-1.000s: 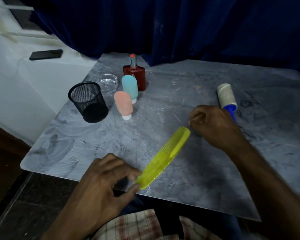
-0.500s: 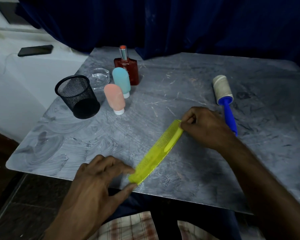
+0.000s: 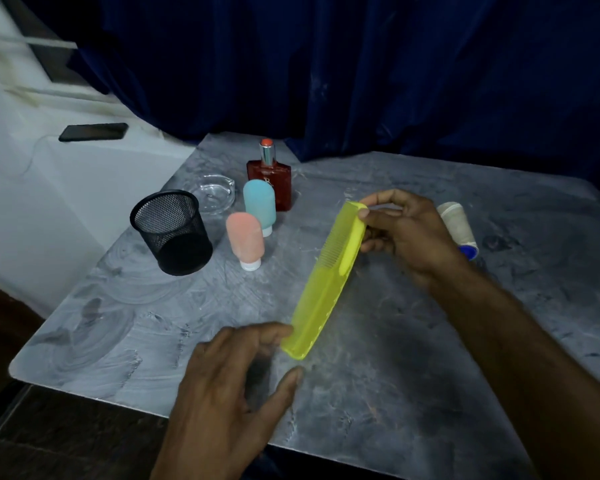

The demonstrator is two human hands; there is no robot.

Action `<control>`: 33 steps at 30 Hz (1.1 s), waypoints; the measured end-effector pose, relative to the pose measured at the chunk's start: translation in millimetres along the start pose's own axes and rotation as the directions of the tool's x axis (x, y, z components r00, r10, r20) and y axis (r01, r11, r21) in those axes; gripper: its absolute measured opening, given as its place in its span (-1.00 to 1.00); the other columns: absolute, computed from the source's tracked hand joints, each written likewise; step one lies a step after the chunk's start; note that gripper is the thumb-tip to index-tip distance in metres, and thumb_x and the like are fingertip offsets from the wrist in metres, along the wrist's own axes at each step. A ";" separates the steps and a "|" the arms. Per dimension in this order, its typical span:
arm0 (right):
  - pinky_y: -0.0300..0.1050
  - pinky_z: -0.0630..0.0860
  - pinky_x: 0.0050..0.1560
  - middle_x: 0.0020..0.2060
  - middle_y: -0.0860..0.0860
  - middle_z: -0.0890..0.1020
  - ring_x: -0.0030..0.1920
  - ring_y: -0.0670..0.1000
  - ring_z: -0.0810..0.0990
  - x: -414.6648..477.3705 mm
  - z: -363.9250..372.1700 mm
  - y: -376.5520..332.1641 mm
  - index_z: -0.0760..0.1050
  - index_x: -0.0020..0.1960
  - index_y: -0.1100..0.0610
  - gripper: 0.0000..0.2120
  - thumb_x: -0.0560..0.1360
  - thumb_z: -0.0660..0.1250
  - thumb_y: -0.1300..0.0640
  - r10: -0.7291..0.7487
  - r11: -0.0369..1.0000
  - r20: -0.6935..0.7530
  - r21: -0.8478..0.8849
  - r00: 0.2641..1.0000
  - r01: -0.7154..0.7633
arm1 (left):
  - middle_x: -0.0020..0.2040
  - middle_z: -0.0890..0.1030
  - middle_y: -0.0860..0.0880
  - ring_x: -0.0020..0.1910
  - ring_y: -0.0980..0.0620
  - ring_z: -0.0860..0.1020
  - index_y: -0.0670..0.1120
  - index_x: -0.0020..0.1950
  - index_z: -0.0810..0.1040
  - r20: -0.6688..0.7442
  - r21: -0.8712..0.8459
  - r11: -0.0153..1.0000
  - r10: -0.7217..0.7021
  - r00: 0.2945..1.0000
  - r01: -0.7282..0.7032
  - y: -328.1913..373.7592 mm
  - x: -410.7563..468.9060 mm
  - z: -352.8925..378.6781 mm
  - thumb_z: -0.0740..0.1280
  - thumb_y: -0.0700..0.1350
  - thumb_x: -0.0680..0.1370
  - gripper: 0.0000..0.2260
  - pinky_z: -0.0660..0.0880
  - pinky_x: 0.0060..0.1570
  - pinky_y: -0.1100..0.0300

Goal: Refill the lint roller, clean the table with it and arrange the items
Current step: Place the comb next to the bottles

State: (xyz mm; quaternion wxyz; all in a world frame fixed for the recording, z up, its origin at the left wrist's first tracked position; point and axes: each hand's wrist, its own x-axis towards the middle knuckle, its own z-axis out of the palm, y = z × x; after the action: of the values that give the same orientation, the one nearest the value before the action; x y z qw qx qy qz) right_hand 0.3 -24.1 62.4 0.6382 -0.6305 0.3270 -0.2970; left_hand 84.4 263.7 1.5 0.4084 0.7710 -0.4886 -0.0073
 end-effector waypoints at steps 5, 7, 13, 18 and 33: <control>-0.19 0.64 -0.41 -0.27 0.19 0.65 -0.45 -0.05 0.64 54.6 15.6 -4.8 0.56 0.11 0.31 -0.88 0.58 0.38 0.37 0.045 0.997 0.035 -0.059 0.998 -0.043 | 0.05 0.56 0.29 0.02 0.23 0.60 0.20 0.30 0.61 -0.032 -0.103 0.994 -0.025 0.999 0.022 3.7 39.7 11.0 0.49 0.05 0.49 -0.62 0.53 -0.03 0.24; -0.19 0.65 -0.42 -0.29 0.20 0.64 -0.47 -0.05 0.63 73.1 20.3 -1.6 0.56 0.11 0.34 -0.87 0.57 0.37 0.40 0.075 0.992 0.045 -0.102 0.996 -0.070 | 0.00 0.55 0.29 -0.01 0.22 0.58 0.22 0.30 0.61 -0.019 -0.062 0.997 -0.043 0.999 0.042 1.9 51.2 15.3 0.51 0.03 0.45 -0.58 0.55 -0.10 0.20; -0.20 0.64 -0.45 -0.27 0.19 0.63 -0.43 0.01 0.62 115.1 32.0 15.0 0.57 0.02 0.30 -0.92 0.56 0.37 0.42 0.174 0.947 0.061 -0.285 0.983 -0.150 | 0.00 0.62 0.21 -0.06 0.05 0.63 0.15 0.32 0.63 0.089 0.147 0.988 -0.050 0.995 0.037 -5.0 75.2 23.9 0.50 0.08 0.39 -0.51 0.62 -0.17 0.03; -0.15 0.69 -0.39 -0.29 0.17 0.65 -0.43 0.03 0.65 130.9 37.5 29.9 0.59 -0.02 0.29 -0.92 0.55 0.38 0.43 0.194 0.906 0.056 -0.393 0.979 -0.157 | 0.02 0.69 0.12 -0.11 -0.08 0.68 0.06 0.27 0.69 0.115 0.276 0.961 -0.062 0.991 0.028 -16.9 84.5 25.7 0.44 0.10 0.38 -0.55 0.61 -0.29 -0.06; 0.12 0.74 -0.27 -0.32 0.09 0.70 -0.33 0.10 0.74 137.4 49.7 36.1 0.63 -0.07 0.17 -0.85 0.50 0.37 0.38 0.009 0.680 0.056 -0.733 0.998 0.035 | 0.07 0.70 0.01 -0.04 -0.15 0.68 -0.03 0.29 0.70 0.133 0.402 0.916 -0.078 0.988 0.018 -18.4 81.4 32.0 0.30 0.13 0.44 -0.50 0.57 -0.17 -0.05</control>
State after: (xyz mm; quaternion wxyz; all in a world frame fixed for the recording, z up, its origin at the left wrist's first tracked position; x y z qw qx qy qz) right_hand 122.3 -101.5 20.0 0.3391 -0.8434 0.3964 -0.1287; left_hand 127.6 185.5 0.1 0.2054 0.8473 -0.4892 0.0258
